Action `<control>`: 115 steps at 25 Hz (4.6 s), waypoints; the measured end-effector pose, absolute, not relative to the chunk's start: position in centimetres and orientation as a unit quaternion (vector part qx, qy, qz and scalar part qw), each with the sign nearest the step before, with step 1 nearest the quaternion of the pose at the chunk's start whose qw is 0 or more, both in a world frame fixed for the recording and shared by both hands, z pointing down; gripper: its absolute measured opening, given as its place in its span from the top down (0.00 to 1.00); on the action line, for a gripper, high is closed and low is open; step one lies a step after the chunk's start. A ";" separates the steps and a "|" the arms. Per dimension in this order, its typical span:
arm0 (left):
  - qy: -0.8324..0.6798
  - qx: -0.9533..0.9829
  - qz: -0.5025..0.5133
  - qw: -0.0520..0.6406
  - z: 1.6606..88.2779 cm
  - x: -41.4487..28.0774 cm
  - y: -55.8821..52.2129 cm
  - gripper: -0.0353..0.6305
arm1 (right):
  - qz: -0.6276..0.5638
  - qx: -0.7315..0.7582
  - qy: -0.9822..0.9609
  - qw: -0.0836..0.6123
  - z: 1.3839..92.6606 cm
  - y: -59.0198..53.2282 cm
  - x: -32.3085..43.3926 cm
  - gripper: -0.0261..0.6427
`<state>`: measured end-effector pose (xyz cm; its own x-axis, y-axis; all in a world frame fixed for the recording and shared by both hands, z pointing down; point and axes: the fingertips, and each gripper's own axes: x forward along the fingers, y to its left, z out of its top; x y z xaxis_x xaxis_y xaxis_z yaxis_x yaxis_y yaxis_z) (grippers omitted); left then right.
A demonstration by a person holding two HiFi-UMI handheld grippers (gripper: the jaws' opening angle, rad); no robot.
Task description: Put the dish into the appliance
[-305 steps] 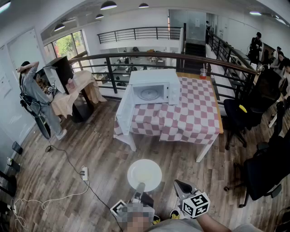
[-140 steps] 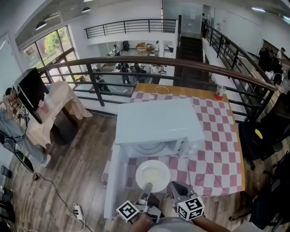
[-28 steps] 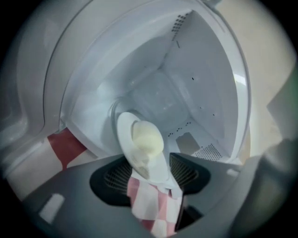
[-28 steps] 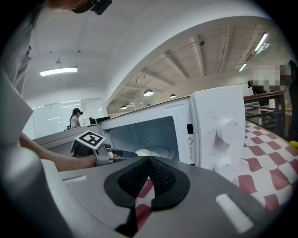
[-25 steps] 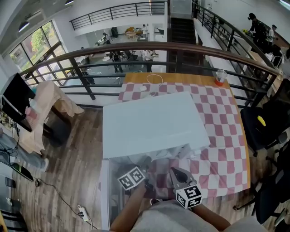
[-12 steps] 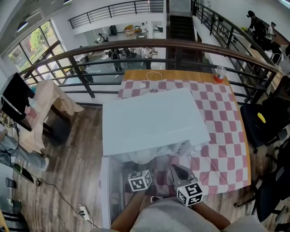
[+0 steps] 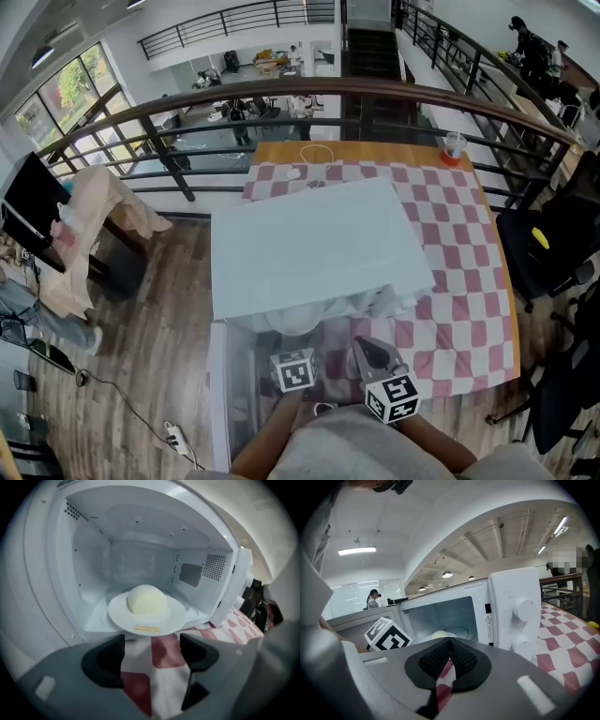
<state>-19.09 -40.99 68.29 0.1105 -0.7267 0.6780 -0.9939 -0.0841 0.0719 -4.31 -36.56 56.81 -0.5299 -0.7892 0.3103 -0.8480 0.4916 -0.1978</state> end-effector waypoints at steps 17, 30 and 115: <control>-0.662 0.691 0.199 0.212 66.3 -19.7 -42.6 0.38 | 0.164 0.479 -0.857 0.093 57.0 -36.5 -4.2 0.96; -0.645 0.701 0.222 0.208 65.8 -20.0 -46.5 0.58 | 0.164 0.478 -0.858 0.092 57.0 -36.7 -3.7 0.96; -0.650 0.740 0.095 0.146 52.0 -2.1 7.6 0.93 | 0.084 0.435 -0.889 0.119 52.9 2.7 19.1 0.96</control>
<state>-2.14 7.62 51.99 0.1382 -0.9339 0.3297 -0.9892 -0.1138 0.0923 19.12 2.70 52.91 -0.5938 -0.7528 0.2839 -0.7927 0.6078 -0.0465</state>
